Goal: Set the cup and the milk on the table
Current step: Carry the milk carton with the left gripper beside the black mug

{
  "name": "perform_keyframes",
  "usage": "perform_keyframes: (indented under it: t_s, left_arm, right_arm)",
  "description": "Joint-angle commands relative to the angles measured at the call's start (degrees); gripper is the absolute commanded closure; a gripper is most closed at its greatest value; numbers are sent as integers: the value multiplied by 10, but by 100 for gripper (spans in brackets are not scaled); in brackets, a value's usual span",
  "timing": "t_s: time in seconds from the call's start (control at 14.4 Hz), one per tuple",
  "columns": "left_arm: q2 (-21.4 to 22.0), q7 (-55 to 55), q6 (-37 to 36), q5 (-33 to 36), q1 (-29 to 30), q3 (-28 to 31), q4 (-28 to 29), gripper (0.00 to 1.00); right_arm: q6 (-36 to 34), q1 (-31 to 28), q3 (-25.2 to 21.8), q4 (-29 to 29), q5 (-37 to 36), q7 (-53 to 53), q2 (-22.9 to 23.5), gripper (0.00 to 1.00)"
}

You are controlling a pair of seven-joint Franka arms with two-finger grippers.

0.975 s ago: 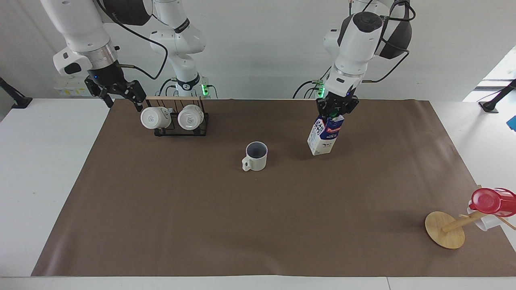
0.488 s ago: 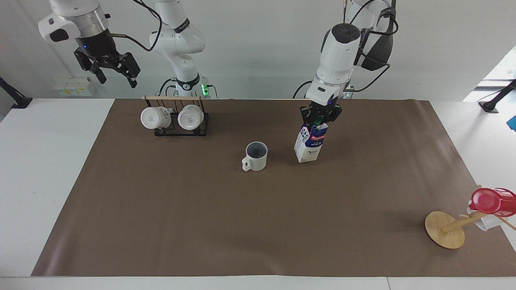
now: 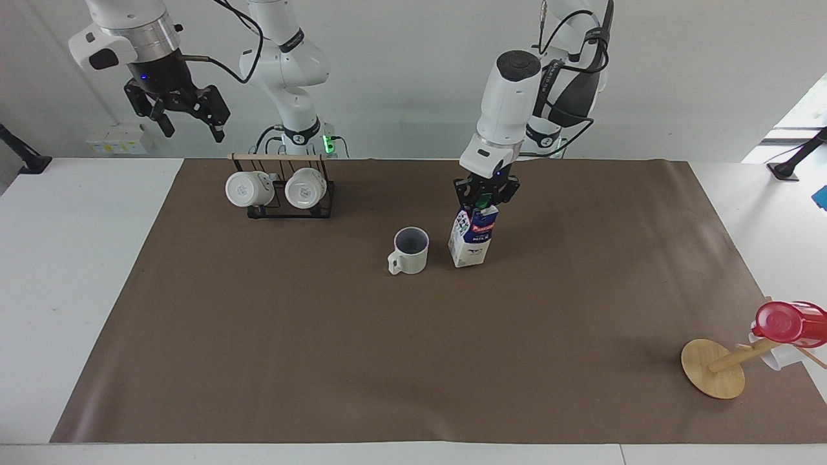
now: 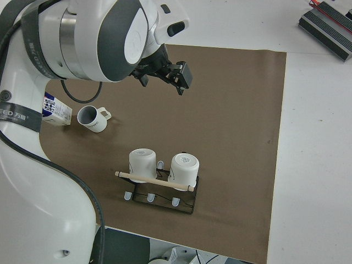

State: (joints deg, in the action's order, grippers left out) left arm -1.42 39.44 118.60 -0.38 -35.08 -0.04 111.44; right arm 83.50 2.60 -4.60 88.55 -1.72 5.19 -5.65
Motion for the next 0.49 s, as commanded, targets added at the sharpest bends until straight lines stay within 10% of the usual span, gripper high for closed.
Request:
perform_keyframes:
  t_s: [0.0, 0.42]
  left_arm:
    - [-13, 13, 8, 11, -17, 11, -9, 57]
    - [-17, 10, 16, 32, -17, 11, -2, 57]
  right_arm:
    - [13, -3, 1, 23, 2, -17, -14, 0]
    - [9, -3, 1, 25, 0, -15, -16, 0]
